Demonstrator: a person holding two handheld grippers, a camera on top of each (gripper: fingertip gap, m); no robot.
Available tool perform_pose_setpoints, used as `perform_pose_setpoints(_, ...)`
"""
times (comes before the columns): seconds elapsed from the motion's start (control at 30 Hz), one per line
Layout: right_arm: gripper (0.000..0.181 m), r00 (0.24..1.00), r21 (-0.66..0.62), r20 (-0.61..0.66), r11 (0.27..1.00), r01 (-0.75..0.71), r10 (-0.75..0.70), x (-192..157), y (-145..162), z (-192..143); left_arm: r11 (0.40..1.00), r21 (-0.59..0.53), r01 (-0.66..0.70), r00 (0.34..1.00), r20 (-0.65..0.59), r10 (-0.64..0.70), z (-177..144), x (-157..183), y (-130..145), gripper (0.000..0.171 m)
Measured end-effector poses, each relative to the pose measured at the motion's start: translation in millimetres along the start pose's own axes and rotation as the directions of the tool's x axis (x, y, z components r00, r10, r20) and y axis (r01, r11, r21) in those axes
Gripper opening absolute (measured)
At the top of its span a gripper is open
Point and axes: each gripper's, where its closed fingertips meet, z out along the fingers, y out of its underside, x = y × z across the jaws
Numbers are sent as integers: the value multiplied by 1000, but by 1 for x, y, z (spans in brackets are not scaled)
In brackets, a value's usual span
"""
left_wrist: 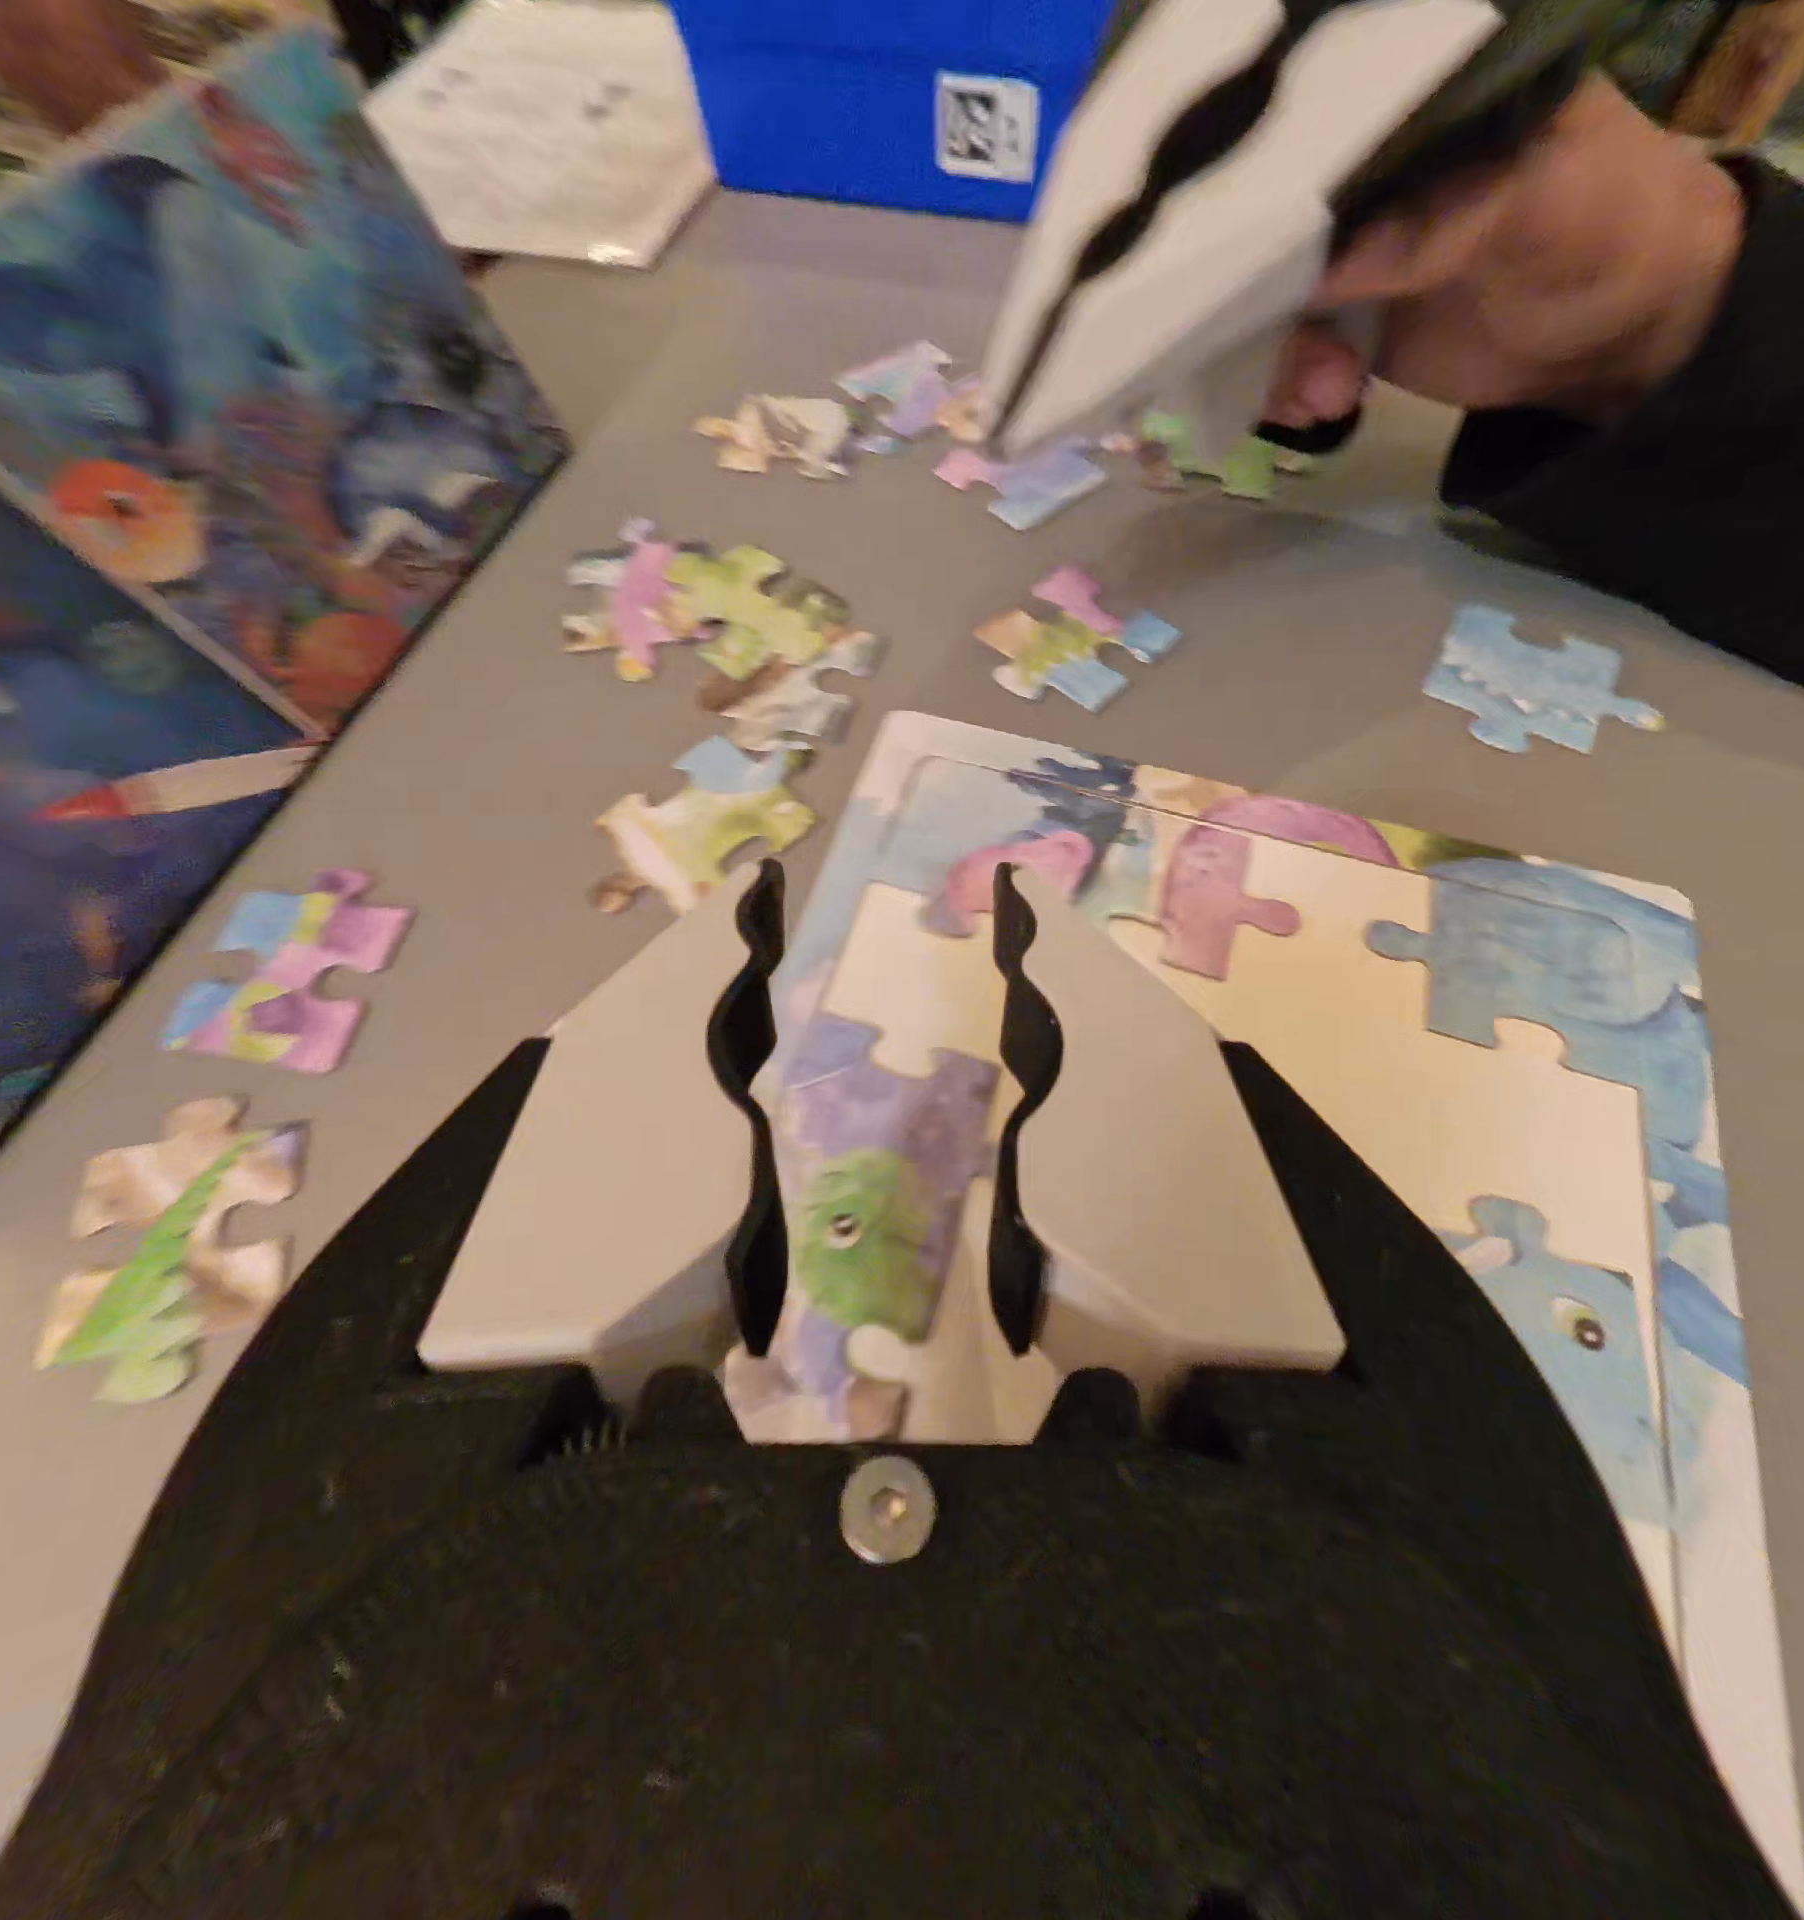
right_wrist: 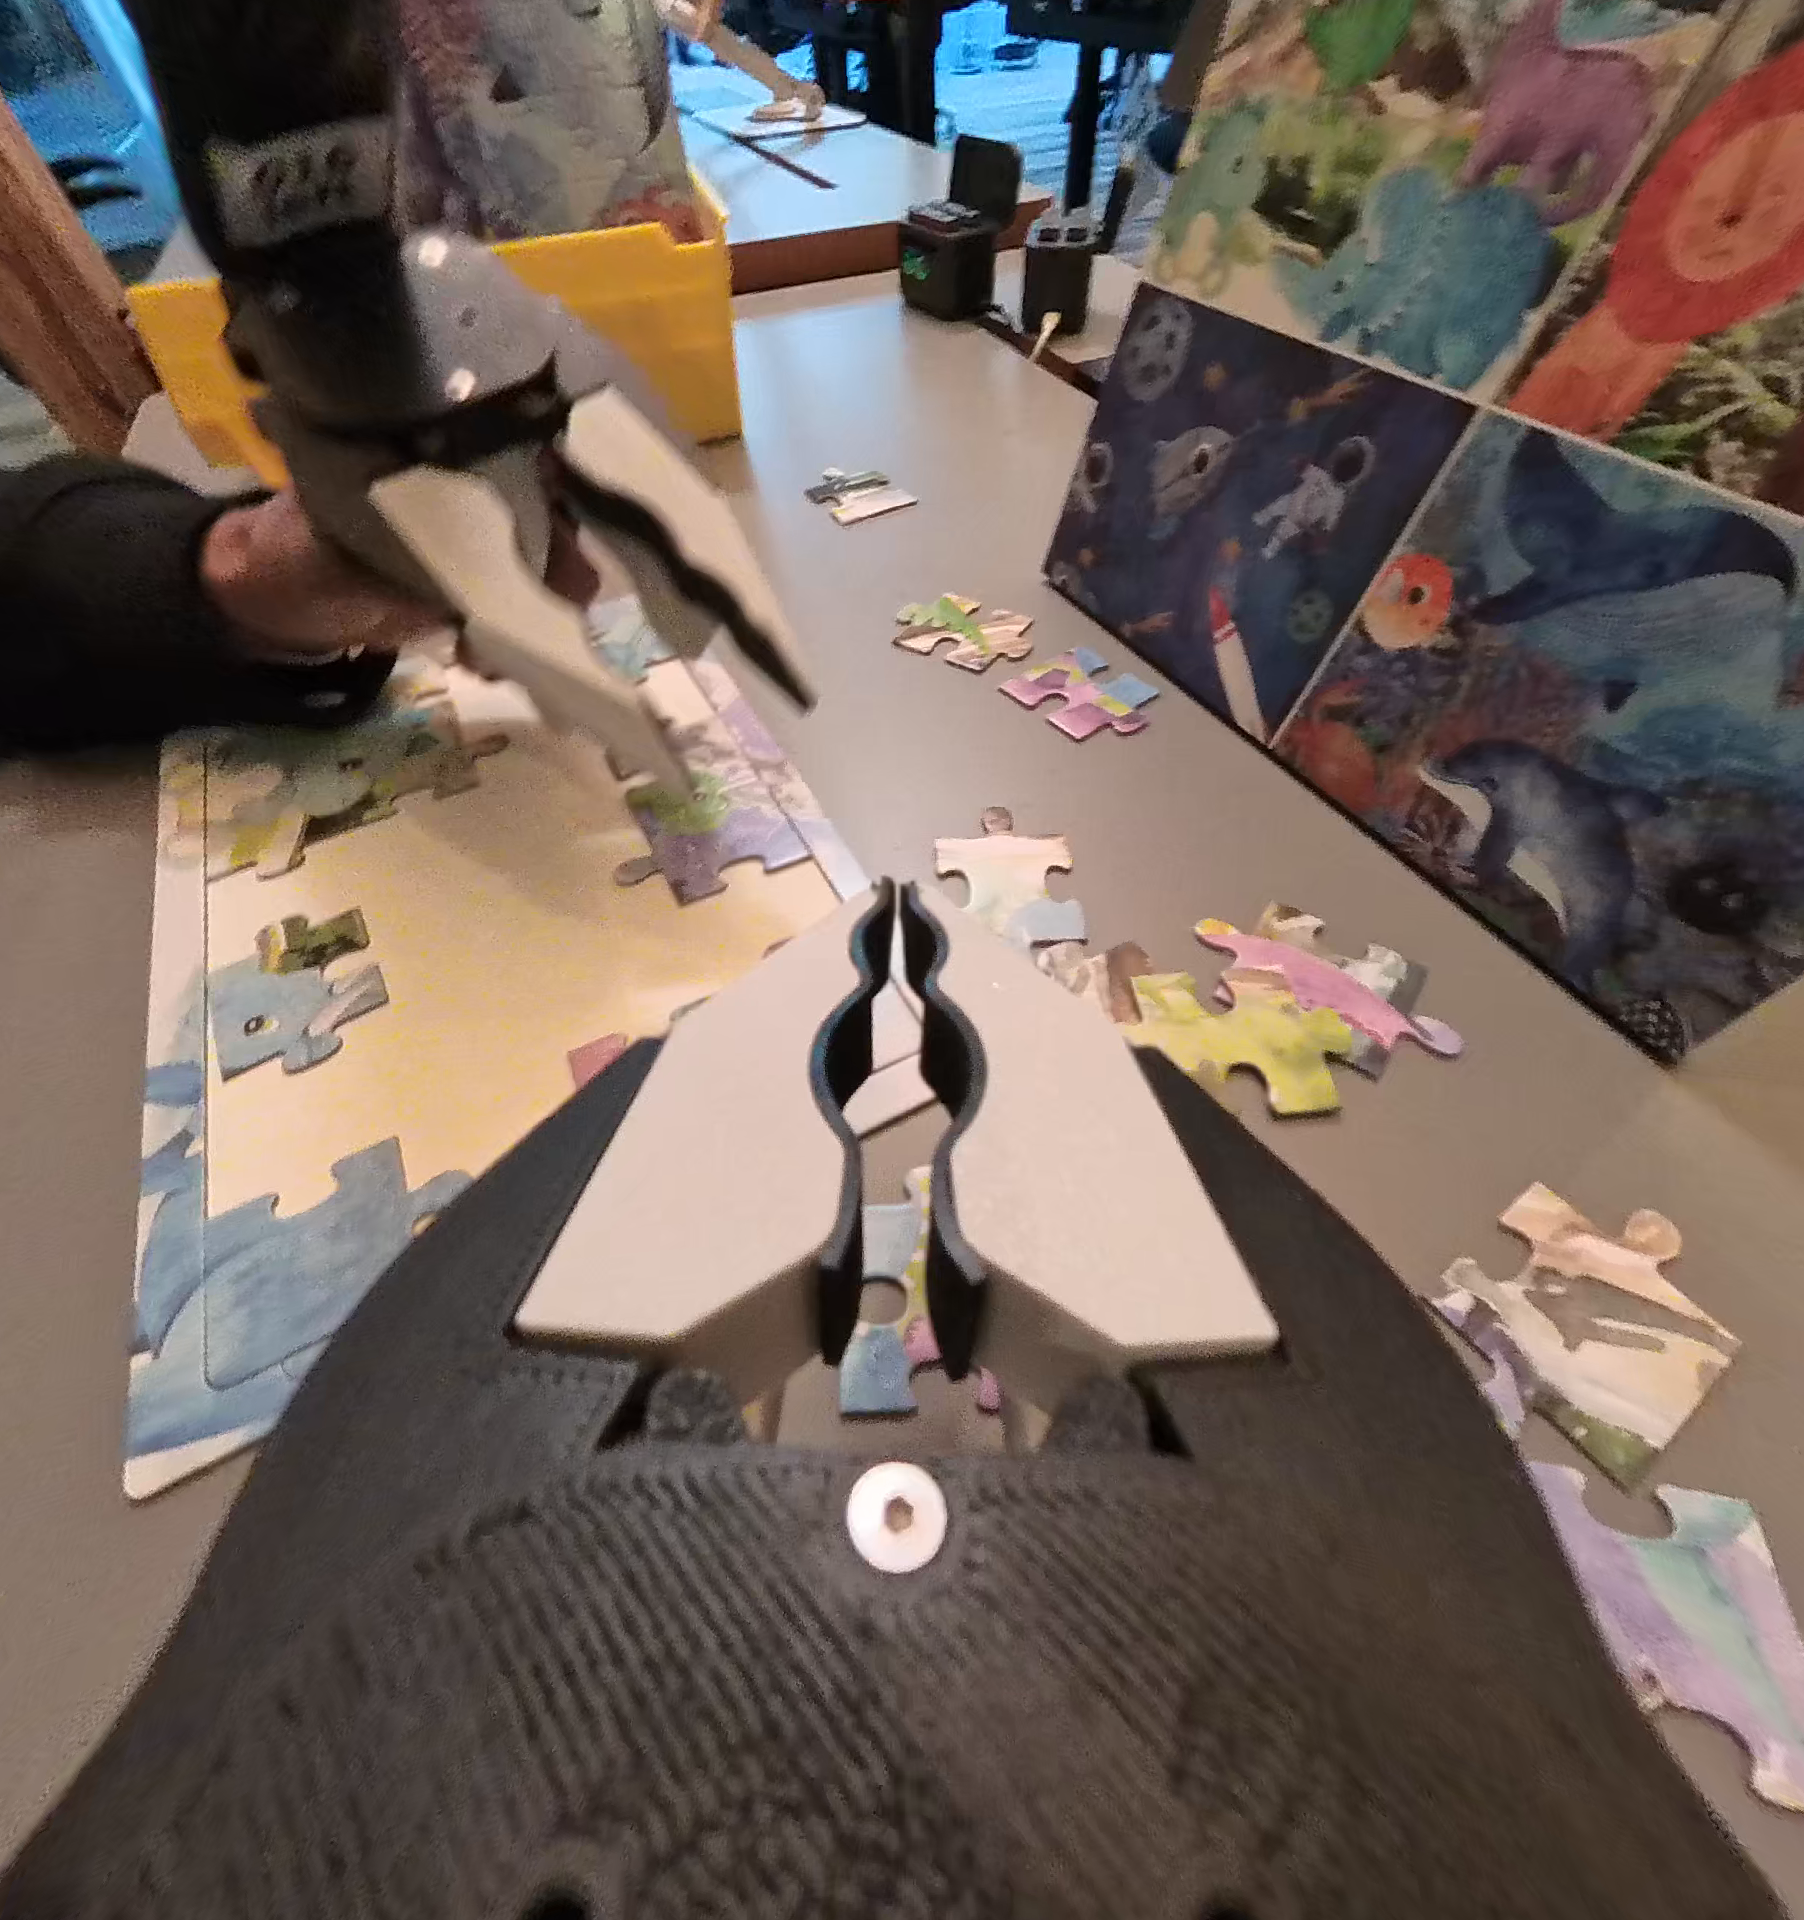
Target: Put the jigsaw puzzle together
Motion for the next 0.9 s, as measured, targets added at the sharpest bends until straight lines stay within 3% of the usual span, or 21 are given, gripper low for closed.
perform_pose_setpoints(0.1, 5, 998, -42, 11, 997, 63, -63, -8, 7, 6, 997, 54, 49, 997, 61, -52, -19, -29, -3, 39)
perform_pose_setpoints(0.3, 26, 978, -126, 155, 979, 157, -137, -43, 22, 23, 985, 102, 141, 983, 100, -151, -36, -65, 7, 37)
perform_pose_setpoints(0.4, 43, 963, -183, 217, 963, 201, -159, -63, 32, 34, 980, 107, 167, 980, 90, -177, -36, -68, 11, 37)
perform_pose_setpoints(0.57, 48, 943, -249, 243, 925, 287, -227, -84, 47, 55, 987, 70, 143, 982, 113, -150, -30, -70, 19, 37)
perform_pose_setpoints(0.7, 59, 935, -342, 245, 879, 332, -258, -80, 67, 57, 991, 35, 127, 985, 110, -130, -24, -66, 25, 38)
perform_pose_setpoints(0.9, 57, 943, -367, 214, 874, 320, -256, -68, 69, 46, 995, 26, 101, 987, 121, -103, -23, -65, 25, 37)
